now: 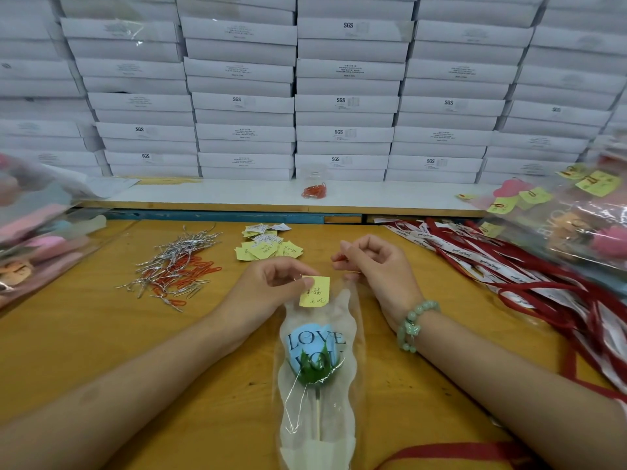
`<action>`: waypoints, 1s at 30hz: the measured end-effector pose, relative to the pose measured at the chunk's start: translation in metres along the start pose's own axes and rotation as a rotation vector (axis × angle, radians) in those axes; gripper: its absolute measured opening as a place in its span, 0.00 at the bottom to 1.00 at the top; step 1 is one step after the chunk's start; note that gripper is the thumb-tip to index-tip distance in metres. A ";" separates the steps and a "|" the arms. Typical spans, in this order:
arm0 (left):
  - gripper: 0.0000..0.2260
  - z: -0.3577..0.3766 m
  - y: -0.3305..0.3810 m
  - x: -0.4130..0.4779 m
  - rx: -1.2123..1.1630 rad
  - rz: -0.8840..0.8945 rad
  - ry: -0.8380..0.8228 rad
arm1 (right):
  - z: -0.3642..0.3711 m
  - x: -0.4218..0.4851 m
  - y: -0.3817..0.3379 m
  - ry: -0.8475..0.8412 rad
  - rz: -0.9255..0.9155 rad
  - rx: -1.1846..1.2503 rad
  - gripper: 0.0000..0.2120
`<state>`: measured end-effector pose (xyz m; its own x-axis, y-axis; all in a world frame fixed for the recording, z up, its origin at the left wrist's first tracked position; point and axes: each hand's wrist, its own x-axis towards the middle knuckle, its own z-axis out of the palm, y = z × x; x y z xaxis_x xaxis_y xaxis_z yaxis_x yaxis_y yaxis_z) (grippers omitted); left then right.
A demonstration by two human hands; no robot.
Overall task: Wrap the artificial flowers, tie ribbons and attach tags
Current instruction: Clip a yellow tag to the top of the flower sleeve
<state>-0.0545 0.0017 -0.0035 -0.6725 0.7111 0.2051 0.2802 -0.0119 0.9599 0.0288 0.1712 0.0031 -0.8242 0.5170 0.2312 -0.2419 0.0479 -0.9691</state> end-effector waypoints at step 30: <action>0.04 0.002 -0.004 0.005 0.001 0.023 0.077 | 0.008 0.004 0.005 -0.065 -0.031 -0.082 0.05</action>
<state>-0.0571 0.0065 -0.0069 -0.7169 0.6542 0.2410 0.2963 -0.0270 0.9547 0.0204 0.1662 0.0001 -0.8491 0.4578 0.2637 -0.2274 0.1338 -0.9646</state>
